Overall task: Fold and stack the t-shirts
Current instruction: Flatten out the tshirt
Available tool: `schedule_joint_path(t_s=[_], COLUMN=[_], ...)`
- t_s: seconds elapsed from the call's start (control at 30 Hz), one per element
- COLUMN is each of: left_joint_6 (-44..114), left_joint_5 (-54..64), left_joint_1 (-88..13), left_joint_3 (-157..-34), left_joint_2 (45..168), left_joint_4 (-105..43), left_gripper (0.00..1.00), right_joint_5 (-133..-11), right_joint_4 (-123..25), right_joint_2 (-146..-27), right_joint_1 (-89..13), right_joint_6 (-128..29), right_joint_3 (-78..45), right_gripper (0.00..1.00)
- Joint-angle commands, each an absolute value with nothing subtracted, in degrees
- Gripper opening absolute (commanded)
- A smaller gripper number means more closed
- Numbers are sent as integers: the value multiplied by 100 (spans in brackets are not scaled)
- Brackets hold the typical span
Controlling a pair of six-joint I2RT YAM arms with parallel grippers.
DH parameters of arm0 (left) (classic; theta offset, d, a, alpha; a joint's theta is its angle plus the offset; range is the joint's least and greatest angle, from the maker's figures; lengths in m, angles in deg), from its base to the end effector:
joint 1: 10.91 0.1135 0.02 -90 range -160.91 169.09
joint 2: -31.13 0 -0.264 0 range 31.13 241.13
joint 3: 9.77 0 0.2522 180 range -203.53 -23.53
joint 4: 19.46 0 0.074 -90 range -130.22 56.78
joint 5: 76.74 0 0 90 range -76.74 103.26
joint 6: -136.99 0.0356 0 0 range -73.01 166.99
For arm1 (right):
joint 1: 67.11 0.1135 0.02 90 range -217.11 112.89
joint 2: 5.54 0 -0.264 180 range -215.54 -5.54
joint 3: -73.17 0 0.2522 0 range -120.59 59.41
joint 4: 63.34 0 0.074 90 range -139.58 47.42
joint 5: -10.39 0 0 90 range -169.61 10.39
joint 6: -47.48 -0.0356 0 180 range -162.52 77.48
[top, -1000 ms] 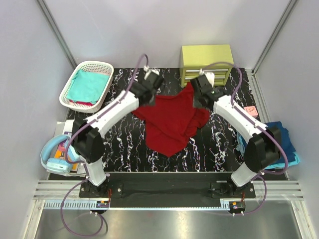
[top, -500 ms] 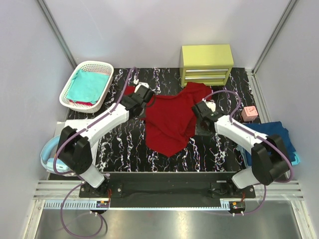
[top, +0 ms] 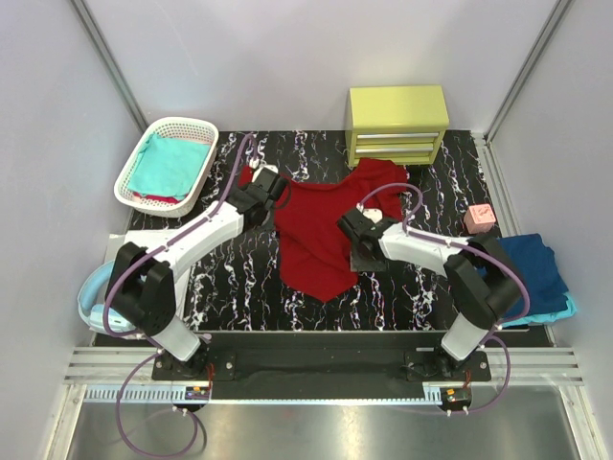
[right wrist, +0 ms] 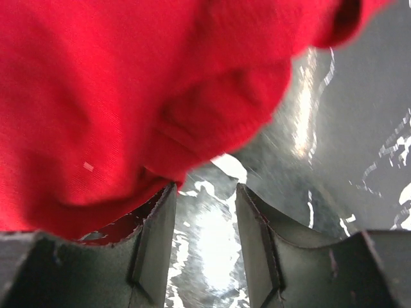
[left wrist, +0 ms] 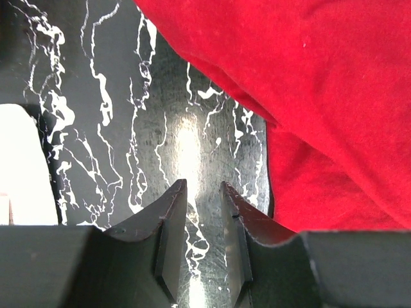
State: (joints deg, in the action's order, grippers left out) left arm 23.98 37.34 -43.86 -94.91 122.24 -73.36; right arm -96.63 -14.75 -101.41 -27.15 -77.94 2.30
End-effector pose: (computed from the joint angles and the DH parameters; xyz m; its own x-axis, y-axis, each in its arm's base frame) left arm 0.2843 -0.1670 0.2591 -0.7950 0.0900 -0.6000 0.0152 0.9916 0.1286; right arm 0.2413 0.1886 0.1659 -0.9184 -0.0465 -0.3930 -0.0227 0.9976 -0.0651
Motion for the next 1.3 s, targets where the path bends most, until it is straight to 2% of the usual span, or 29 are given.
schedule_joint_path(t_s=[0.0,0.47,0.57,0.6,0.63,0.73,0.8,0.93,1.27], left_joint_6=[2308,2299,2308,2308,2291,2273,2255,2238,2211], left_joint_5=[3646,3558,3576,3576,3585,3559,3524,3462,3339], left_joint_1=[-4395,-4395,-4395,-4395,-4404,-4395,-4404,-4404,-4492], left_joint_3=[-9341,-9218,-9200,-9191,-9174,-9147,-9138,-9200,-9437], left_joint_2=[11937,11937,11937,11937,11937,11955,11963,12060,12429], left_joint_4=[-7110,-7057,-7057,-7057,-7057,-7040,-7031,-7022,-7005], left_gripper=[33,33,33,33,33,33,33,32,31], right_joint_5=[-9851,-9886,-9947,-10009,-10044,-10211,-10290,-10580,-10985], right_joint_4=[-1723,-1820,-1820,-1820,-1811,-1724,-1610,-1232,754], right_joint_2=[-10257,-10968,-11030,-10969,-10934,-10706,-10496,-10091,-8843], right_joint_1=[-2703,-2712,-2712,-2712,-2712,-2712,-2712,-2712,-2712], right_joint_6=[-7777,-7557,-7618,-7645,-7671,-7768,-7846,-8040,-8804], right_joint_3=[-273,-660,-634,-590,-564,-458,-362,-194,-124], right_gripper=[49,47,36,31,21,5,0,0,0])
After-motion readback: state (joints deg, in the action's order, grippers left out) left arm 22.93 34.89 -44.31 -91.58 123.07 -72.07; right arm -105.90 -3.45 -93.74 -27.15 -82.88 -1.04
